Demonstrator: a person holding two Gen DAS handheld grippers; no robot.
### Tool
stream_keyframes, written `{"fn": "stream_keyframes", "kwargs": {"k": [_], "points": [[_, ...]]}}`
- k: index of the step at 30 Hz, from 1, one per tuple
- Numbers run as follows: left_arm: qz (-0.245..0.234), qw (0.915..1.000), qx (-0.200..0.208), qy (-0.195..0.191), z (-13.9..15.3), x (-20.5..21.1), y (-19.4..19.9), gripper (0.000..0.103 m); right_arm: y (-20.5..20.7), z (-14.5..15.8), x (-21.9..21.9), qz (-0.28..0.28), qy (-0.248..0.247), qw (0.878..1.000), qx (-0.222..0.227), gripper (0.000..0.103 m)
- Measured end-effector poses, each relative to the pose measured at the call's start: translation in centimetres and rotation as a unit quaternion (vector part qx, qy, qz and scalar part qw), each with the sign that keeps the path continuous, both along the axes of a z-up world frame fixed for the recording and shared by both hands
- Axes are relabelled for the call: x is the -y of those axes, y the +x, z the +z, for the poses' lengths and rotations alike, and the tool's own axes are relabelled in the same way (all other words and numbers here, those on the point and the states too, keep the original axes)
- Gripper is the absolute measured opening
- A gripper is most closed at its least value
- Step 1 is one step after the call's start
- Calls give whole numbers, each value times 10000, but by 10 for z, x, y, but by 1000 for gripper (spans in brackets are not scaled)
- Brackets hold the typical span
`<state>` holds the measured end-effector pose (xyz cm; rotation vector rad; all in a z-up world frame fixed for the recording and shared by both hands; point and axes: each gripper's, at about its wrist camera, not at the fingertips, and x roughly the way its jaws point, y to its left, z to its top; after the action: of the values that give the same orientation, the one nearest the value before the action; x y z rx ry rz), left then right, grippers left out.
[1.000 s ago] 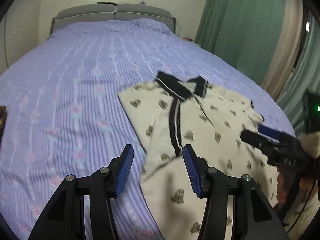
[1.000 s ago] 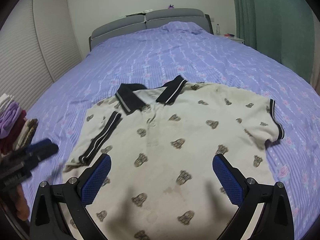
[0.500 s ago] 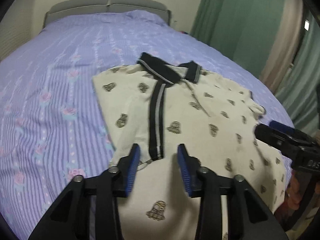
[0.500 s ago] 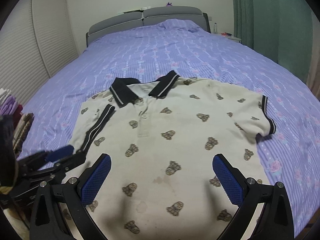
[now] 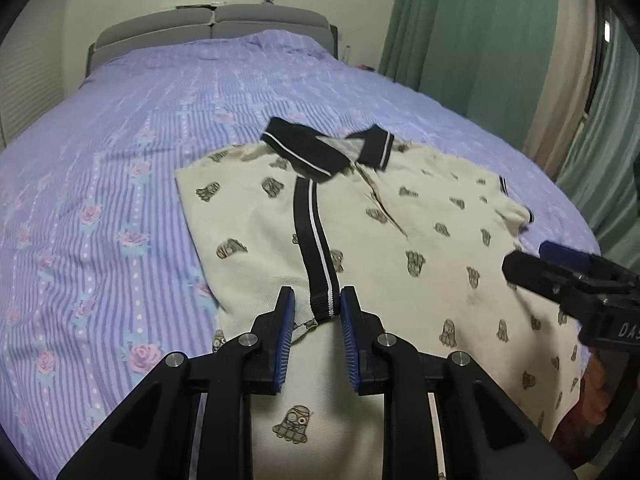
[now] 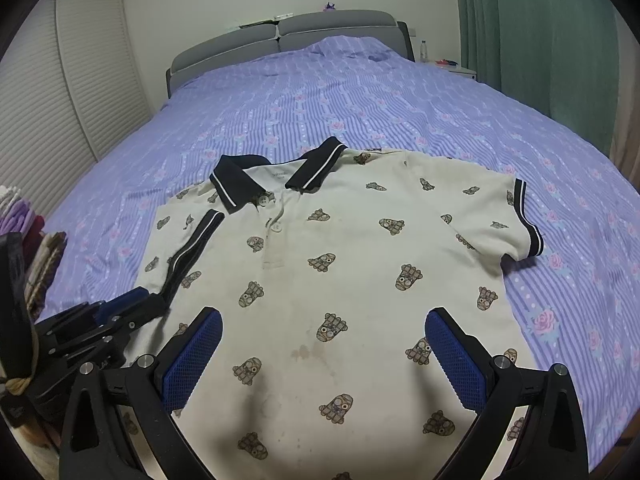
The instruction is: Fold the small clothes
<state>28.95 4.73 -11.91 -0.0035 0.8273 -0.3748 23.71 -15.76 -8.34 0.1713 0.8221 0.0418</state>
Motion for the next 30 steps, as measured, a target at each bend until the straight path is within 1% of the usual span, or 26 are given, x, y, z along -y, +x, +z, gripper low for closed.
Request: {"fn": "stream_keyframes", "kwargs": {"k": [1, 2, 3, 5, 7, 9, 12, 14, 17, 18, 20, 22, 24, 27, 30], "points": [[-15, 10000, -59, 23, -2, 1, 1, 24, 0, 0, 0, 0, -2, 10000, 2, 103], [-10, 9999, -106, 20, -4, 2, 1, 29, 0, 0, 0, 0, -5, 10000, 0, 103], [-11, 9999, -158, -3, -5, 1, 1, 40, -1, 0, 0, -2, -10, 10000, 1, 103], [-34, 9996, -245, -154, -2, 1, -1, 51, -3, 1, 0, -7, -34, 10000, 18, 103], [-40, 9997, -151, -175, 6, 4, -7, 51, -3, 2, 2, -30, -43, 10000, 20, 103], [-40, 9999, 26, -102, 18, 11, -13, 60, -5, 2, 6, -50, -15, 10000, 15, 103], [85, 9998, 168, 53, 37, 28, -16, 62, -9, 4, 14, -94, -20, 9999, 42, 103], [161, 9997, 186, 48, 46, 38, -13, 64, -12, 7, 21, -158, -54, 9998, 101, 103], [147, 9995, 280, -18, 56, 57, -7, 71, -17, 14, 39, -337, -30, 9991, 248, 103], [135, 9994, 321, 19, 59, 66, -5, 71, -18, 15, 47, -428, -13, 9986, 307, 103], [181, 9991, 365, 137, 62, 82, 3, 72, -19, 18, 63, -594, 20, 9973, 424, 103], [195, 9992, 331, 125, 65, 97, 12, 73, -15, 19, 82, -746, 2, 9960, 486, 103], [93, 9996, 274, 51, 67, 112, 21, 74, -8, 20, 102, -961, -7, 9937, 584, 103], [-6, 9996, 269, 121, 68, 142, 38, 74, 4, 19, 134, -1312, 75, 9889, 694, 103], [-66, 9996, 213, 192, 65, 165, 52, 74, 15, 16, 159, -1499, 230, 9857, 733, 102]]}}
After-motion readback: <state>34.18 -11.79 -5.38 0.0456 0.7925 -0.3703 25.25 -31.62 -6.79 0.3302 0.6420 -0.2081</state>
